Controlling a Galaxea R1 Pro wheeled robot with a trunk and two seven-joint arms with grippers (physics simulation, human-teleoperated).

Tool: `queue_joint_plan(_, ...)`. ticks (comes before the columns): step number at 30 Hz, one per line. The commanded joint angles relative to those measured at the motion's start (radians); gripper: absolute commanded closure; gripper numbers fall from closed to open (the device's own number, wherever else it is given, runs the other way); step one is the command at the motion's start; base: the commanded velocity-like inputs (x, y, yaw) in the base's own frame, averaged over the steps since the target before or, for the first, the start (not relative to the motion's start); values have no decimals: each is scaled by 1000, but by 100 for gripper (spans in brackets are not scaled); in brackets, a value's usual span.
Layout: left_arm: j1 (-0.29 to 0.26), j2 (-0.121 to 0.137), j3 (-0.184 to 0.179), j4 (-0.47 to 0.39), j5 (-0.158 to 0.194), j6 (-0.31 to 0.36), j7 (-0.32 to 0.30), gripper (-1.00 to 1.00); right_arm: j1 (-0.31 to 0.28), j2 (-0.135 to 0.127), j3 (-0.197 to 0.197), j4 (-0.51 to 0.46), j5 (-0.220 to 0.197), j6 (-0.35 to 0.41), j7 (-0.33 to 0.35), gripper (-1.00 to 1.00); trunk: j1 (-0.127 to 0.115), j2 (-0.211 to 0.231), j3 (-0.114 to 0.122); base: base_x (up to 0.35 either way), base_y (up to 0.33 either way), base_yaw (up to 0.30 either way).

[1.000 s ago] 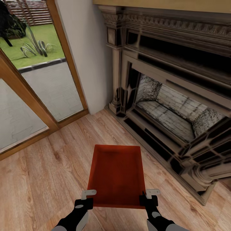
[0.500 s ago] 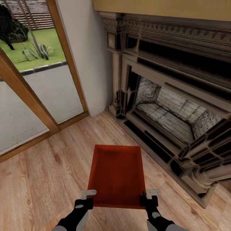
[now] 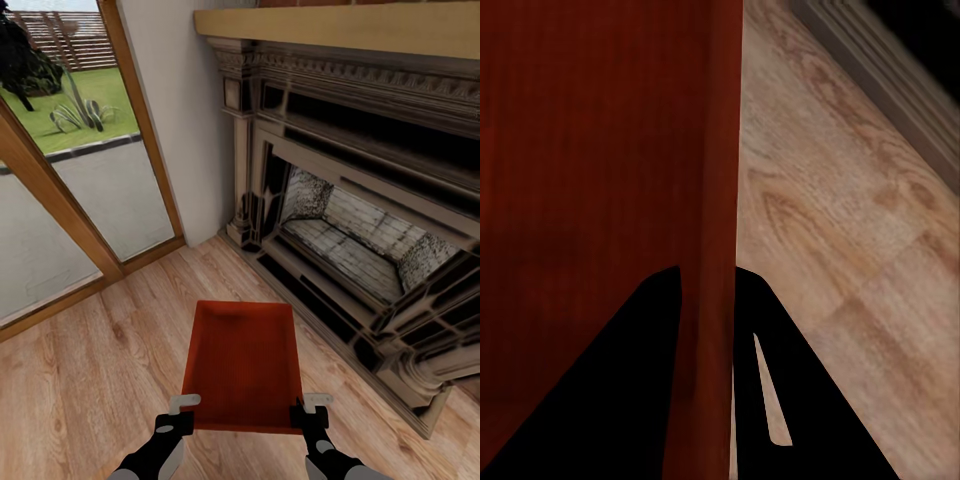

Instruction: Move the two storage containers from the living room to the garage. In the garage, place one container on the floor and stack the other container on top of it (either order is fine).

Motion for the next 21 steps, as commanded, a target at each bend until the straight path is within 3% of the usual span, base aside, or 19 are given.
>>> queue_joint_plan(1,0,0,-9,3,25,4,5,100,-1,0,-16,-51,5,-6,-4,100,0,0,1,0,0,0)
queue_joint_plan(21,0,0,-9,3,25,4,5,100,-1,-3,-20,-52,1,11,-9,100,0,0,13,0,0,0)
